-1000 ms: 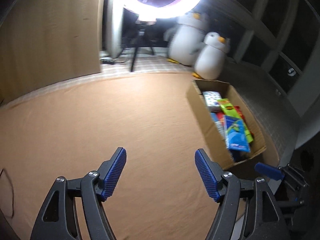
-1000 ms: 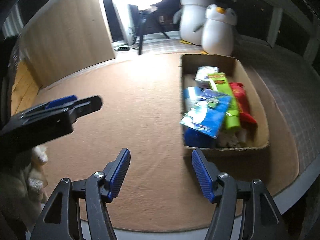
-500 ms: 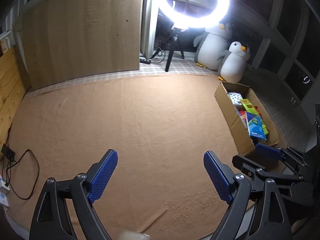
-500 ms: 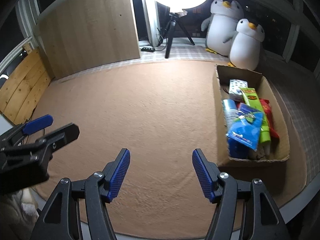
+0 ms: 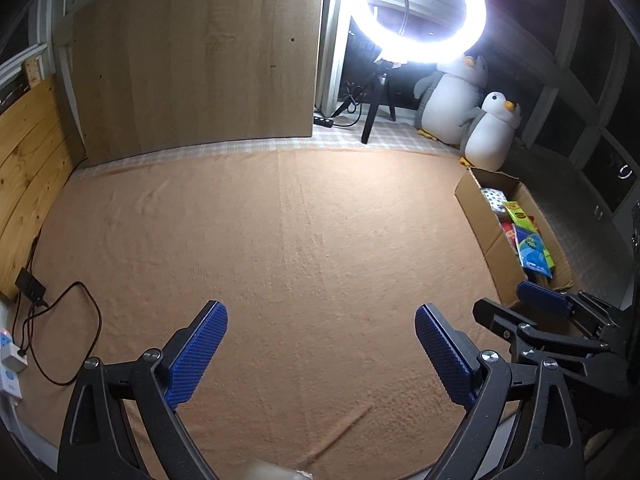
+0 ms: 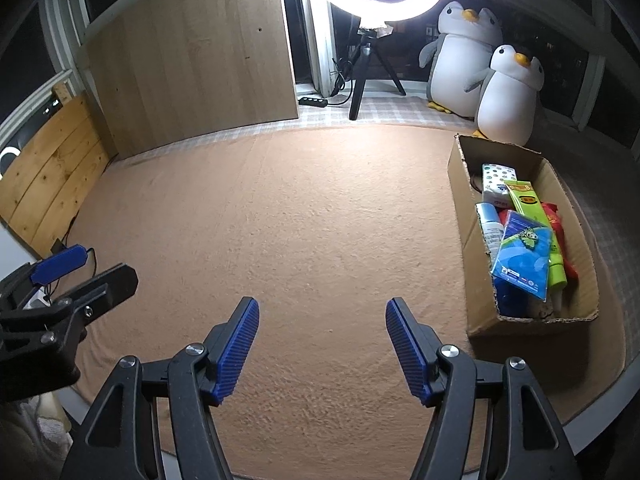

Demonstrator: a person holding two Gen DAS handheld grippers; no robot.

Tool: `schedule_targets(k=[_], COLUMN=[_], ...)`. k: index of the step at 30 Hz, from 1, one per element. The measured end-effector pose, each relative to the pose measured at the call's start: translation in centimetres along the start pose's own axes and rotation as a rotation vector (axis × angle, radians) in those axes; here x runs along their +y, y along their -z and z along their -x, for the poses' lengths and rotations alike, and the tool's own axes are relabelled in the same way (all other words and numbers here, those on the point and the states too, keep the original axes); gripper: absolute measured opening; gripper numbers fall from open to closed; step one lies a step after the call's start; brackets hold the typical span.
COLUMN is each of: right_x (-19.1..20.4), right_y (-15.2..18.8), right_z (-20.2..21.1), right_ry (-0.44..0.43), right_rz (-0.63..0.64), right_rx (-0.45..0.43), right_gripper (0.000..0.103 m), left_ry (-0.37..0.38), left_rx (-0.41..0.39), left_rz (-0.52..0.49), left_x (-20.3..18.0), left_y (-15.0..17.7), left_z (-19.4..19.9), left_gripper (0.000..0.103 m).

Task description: Organize objects

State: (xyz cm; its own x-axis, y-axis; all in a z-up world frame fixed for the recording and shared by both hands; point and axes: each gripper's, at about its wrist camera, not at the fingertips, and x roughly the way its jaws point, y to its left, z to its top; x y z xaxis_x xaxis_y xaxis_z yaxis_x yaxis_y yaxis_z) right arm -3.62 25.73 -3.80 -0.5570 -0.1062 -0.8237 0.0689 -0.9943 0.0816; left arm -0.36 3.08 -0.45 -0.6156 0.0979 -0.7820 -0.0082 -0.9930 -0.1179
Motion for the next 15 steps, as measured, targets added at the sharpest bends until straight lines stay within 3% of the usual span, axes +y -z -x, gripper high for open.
schedule_targets(k=[15], right_x=[0.83], right_y=[0.05], right_z=[0.22], right_ry=[-0.003], right_rz=[0.01], right_rx=[0.0], right_gripper=[0.063], left_ry=[-0.012], left_rx=[0.008], left_rz=[0.022], left_x=[0.8], left_y=[0.3], left_z=[-0.35], left_gripper=[0.097])
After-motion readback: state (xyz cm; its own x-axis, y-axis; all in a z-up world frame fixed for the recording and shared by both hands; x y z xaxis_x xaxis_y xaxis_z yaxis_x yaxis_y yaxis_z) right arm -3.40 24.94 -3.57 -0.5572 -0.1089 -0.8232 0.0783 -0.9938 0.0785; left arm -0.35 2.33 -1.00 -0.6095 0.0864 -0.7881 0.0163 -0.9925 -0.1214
